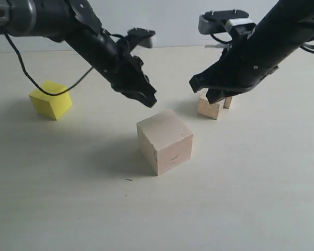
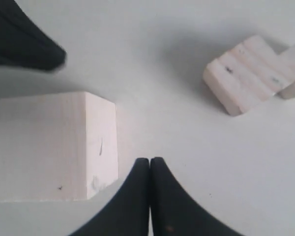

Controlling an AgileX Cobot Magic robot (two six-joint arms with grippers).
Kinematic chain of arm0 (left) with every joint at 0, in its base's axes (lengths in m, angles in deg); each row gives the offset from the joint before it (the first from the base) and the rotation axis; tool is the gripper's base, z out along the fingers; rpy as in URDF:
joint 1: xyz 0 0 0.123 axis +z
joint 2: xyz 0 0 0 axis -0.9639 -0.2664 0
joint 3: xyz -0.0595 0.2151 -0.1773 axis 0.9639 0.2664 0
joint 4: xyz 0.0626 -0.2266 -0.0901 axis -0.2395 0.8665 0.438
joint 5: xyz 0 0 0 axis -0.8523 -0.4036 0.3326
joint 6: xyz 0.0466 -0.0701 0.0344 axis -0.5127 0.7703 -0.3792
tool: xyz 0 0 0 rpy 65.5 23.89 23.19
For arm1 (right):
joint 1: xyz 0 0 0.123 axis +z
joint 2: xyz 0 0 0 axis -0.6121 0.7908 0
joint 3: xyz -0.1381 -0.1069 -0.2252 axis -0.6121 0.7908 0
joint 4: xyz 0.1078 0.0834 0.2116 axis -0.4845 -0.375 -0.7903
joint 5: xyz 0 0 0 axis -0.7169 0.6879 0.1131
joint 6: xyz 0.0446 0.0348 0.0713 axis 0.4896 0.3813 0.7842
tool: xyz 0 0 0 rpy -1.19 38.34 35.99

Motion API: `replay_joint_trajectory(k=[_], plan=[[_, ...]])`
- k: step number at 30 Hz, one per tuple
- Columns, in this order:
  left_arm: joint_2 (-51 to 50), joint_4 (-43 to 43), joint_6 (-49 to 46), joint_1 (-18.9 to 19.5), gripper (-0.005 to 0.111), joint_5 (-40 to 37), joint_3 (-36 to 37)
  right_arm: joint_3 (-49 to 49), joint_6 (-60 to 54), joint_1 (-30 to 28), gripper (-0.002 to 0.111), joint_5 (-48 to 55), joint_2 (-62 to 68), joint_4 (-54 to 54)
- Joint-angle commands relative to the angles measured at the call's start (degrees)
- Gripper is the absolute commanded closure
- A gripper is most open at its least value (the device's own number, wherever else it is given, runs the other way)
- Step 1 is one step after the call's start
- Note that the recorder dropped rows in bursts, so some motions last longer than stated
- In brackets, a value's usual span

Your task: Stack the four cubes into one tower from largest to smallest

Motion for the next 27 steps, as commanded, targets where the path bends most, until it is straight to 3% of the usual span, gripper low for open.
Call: replay_joint_trajectory(k=[1,6,10,17,21,27], plan=[[4.68,-4.75,6.81,2.18,0.107,-0.98,-0.04,1.32,-0.02,0.03,0.108,-1.38,4.27,-1.52],[8.14,-8.33,11.01,2.18,0.107,-3.58,3.13,1.32,-5.56,0.03,0.108,-1.53,7.90,-8.87],[10.76,-8.08,13.12,2.18,0.107,-3.10,9.61,1.32,-6.95,0.03,0.108,-0.09,9.55,-11.49],[13.20,-1.35,12.45,1.43,0.107,-1.00,19.67,1.32,-14.72,0.03,0.108,2.03,10.87,-21.24],[13.20,0.20,12.11,-0.27,0.107,-0.87,21.65,1.32,-19.40,0.03,0.108,4.89,10.99,-26.89],[13.20,3.44,10.69,-2.52,0.107,1.40,21.65,1.32,-19.57,0.03,0.108,5.90,10.99,-27.07]])
